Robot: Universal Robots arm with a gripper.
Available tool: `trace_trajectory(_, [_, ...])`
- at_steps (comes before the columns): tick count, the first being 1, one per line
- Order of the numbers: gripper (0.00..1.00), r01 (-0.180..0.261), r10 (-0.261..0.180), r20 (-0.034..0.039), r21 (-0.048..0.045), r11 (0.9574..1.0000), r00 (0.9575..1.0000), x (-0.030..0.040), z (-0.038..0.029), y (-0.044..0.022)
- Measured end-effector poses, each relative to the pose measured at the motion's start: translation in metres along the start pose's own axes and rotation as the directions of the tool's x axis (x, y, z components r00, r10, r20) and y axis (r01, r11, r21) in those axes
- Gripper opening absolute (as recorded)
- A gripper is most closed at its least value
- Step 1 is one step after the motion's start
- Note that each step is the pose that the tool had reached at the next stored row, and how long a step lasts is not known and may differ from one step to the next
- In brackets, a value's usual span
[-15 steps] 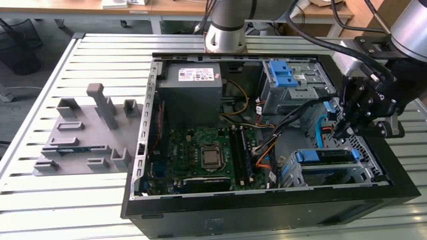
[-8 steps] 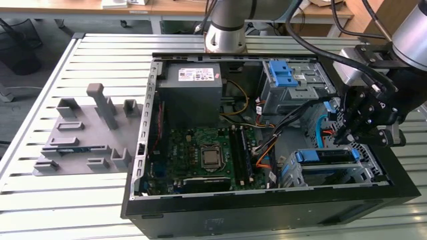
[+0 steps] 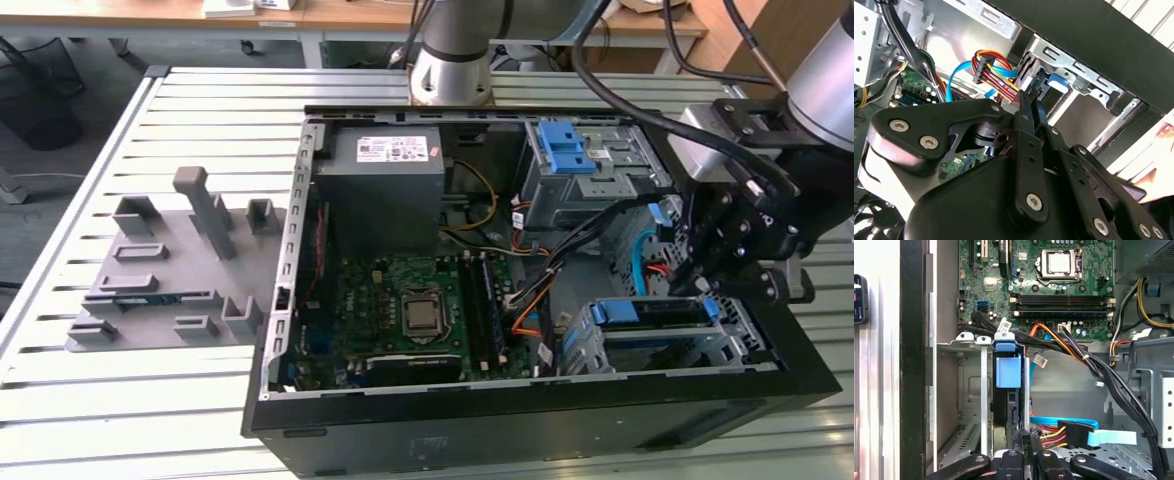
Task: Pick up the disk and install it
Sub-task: 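Insert the first disk wire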
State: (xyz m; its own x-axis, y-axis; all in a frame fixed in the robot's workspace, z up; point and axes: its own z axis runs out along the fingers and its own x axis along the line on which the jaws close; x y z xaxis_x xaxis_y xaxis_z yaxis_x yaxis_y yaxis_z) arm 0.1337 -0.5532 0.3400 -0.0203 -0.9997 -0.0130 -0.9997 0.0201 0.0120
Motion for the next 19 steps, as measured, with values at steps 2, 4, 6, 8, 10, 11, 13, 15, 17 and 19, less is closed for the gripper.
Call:
trace_trajectory(2, [0.16,0.0,0.0,0.0002,0.0,1.0,1.0,0.0009,0.001,0.0])
trace_trajectory(4, [0.16,0.0,0.0,0.0,0.0,1.0,1.0,0.0009,0.0019,0.0])
trace_trajectory(6, [0.16,0.0,0.0,-0.0002,0.0,1.0,1.0,0.0025,0.0029,0.0])
trace_trajectory(8, [0.16,0.0,0.0,0.0001,0.0,1.0,1.0,0.0041,0.0039,0.0])
trace_trajectory(10, [0.16,0.0,0.0,0.0,0.0,1.0,1.0,0.0042,0.0046,0.0004])
trace_trajectory(11, [0.16,0.0,0.0,-0.0001,0.0001,1.0,1.0,0.0043,0.0049,0.0008])
trace_trajectory(13, [0.16,0.0,0.0,0.0001,0.0,1.0,1.0,0.0043,0.0058,0.0014])
trace_trajectory(15, [0.16,0.0,0.0,0.0,0.0,1.0,1.0,0.0043,0.0066,0.0016])
trace_trajectory(17, [0.16,0.0,0.0,-0.0004,0.0,1.0,1.0,0.0044,0.0072,0.0016])
trace_trajectory(19, [0.16,0.0,0.0,-0.0004,0.0,1.0,1.0,0.0044,0.0077,0.0016])
